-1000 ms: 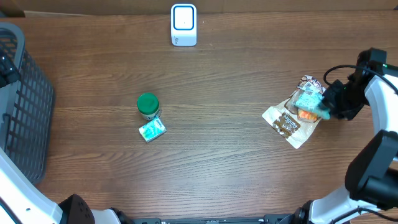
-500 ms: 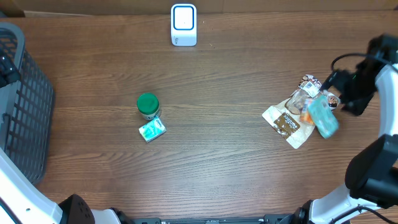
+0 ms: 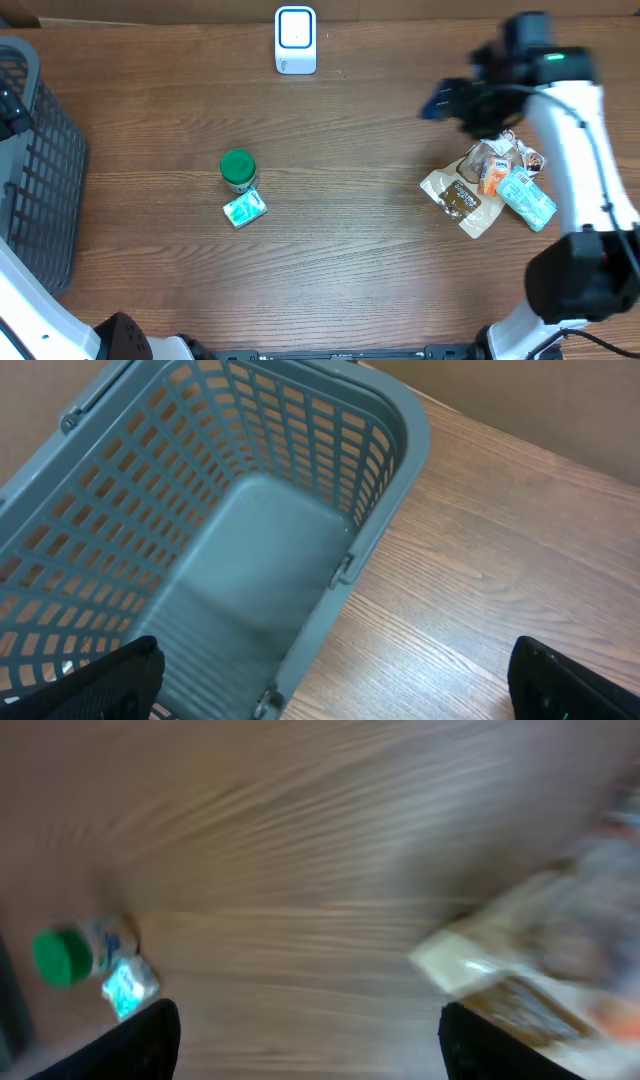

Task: Scan the item barcode
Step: 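Reach the right gripper to the teal Kleenex tissue packet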

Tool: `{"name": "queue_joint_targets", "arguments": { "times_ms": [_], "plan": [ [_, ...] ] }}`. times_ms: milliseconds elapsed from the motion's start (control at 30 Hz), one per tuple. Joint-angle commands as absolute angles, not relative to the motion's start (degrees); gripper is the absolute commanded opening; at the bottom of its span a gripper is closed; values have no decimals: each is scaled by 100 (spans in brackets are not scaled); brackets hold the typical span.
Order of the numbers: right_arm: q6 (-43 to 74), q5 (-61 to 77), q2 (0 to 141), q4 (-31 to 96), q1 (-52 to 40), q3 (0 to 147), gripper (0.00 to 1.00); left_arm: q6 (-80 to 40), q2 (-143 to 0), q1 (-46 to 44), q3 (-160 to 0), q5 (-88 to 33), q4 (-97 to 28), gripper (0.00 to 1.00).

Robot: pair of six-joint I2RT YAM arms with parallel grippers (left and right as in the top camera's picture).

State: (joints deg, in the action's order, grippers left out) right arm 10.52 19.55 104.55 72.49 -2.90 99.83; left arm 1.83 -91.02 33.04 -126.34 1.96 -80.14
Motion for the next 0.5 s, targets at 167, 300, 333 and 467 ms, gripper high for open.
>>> {"name": "queue_joint_targets", "arguments": {
  "times_ms": [167,300,333,467],
  "plan": [
    [1496,2255,10659,5787,-2414,8945,68,148,-9074,3299,-12637,169,-7996,100],
    [1841,2228,10779,4753,-3225,8517,56,145,-9074,3299,-12637,169,-7996,99],
    [2001,2161,10807,4528,-3371,8433,56,145,-9074,3299,-12637,169,-7996,100],
    [2825,1933,11048,3538,-3903,8152,52,148,-9074,3299,-12637,169,-7996,100]
  ]
}}
